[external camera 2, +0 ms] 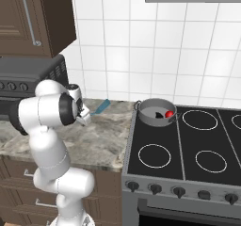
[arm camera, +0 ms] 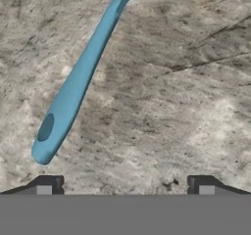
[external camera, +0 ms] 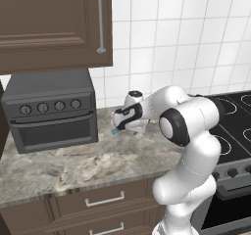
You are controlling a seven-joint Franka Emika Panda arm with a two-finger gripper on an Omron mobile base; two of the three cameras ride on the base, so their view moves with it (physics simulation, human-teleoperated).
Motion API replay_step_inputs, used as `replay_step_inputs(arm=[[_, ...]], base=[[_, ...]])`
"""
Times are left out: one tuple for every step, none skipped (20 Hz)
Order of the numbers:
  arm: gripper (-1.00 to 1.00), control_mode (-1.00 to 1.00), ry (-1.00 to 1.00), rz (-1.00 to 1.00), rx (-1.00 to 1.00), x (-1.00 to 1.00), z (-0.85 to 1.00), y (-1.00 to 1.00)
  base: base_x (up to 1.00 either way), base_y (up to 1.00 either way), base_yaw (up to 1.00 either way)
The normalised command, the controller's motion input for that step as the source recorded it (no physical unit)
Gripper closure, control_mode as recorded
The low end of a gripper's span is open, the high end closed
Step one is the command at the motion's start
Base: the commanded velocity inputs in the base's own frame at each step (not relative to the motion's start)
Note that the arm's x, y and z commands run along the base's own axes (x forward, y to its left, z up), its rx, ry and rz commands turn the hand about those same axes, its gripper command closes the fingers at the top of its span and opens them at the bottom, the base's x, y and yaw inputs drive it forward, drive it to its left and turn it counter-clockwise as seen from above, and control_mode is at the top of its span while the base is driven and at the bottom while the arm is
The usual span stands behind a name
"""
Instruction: Put the eggplant and tomato in the pot. Retrieve the spatula and lightly stir the vegetables in the pot.
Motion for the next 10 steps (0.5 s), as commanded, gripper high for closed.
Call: replay_step_inputs(arm=[[-1.0,-1.0,0.0,0.0,0.0,0.05,-0.05,0.06],[-1.0,-1.0,0.0,-0.01,0.0,0.09,0.0,0.09],[-1.0,-1.0,0.0,-0.01,0.0,0.13,0.0,0.11],[-1.0,-1.0,0.0,-0.01,0.0,0.16,0.0,0.11],[-1.0,-1.0,0.0,-0.01,0.0,0.16,0.0,0.12],[-1.0,-1.0,0.0,-0.01,0.0,0.17,0.0,0.11],[-1.0,-1.0,0.0,-0.01,0.0,0.15,0.0,0.1],[-1.0,-1.0,0.0,-0.01,0.0,0.16,0.0,0.08],[-1.0,-1.0,0.0,-0.01,0.0,0.16,0.0,0.09],[-1.0,-1.0,0.0,-0.02,0.0,0.2,0.0,0.09]], base=[[0.0,0.0,0.0],[0.0,0.0,0.0],[0.0,0.0,0.0],[0.0,0.0,0.0],[0.0,0.0,0.0],[0.0,0.0,0.0],[0.0,0.0,0.0],[0.0,0.0,0.0],[0.0,0.0,0.0],[0.0,0.0,0.0]])
